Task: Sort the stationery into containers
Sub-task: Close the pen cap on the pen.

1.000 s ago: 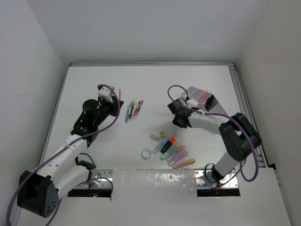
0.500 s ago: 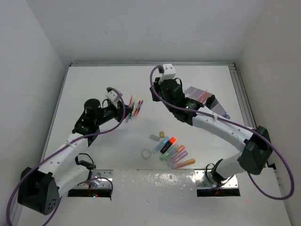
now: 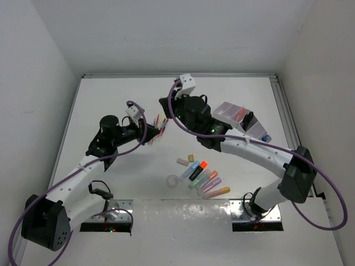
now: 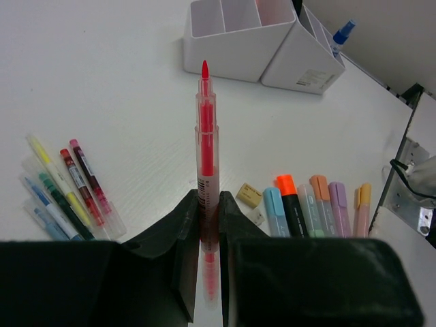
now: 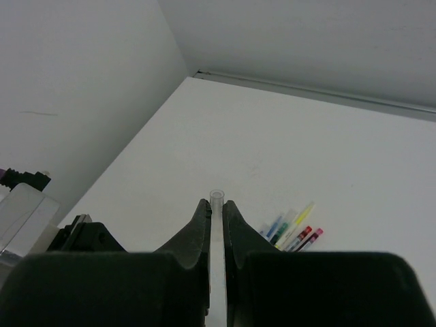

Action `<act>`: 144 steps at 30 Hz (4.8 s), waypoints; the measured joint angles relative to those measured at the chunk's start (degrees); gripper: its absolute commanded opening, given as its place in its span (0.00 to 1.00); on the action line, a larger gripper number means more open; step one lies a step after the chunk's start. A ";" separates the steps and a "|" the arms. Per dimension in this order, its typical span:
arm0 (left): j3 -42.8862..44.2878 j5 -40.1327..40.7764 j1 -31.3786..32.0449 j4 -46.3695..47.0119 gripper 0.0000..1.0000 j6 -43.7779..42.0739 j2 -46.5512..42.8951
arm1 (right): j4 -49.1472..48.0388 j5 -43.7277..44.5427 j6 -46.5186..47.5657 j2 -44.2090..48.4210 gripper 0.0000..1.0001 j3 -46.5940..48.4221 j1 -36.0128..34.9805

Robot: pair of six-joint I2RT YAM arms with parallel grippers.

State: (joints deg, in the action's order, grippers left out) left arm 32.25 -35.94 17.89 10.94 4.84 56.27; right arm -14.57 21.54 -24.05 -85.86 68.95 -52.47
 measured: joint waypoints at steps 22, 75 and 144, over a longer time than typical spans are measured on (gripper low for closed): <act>0.44 2.84 0.00 1.79 0.00 3.04 0.00 | -3.41 -0.55 -2.95 -1.01 0.00 -1.57 -1.64; 0.44 -2.40 -2.27 7.87 0.00 8.28 3.10 | -27.69 -2.78 -2.34 -1.44 0.00 -17.86 -2.08; 3.26 -2.38 -0.55 6.12 0.00 -4.46 -1.84 | -17.79 -14.23 7.45 -1.57 0.00 -5.35 0.20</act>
State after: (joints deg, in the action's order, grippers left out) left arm 35.51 -38.33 17.34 17.06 0.38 54.43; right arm -32.36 7.31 -16.60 -87.44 63.59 -52.27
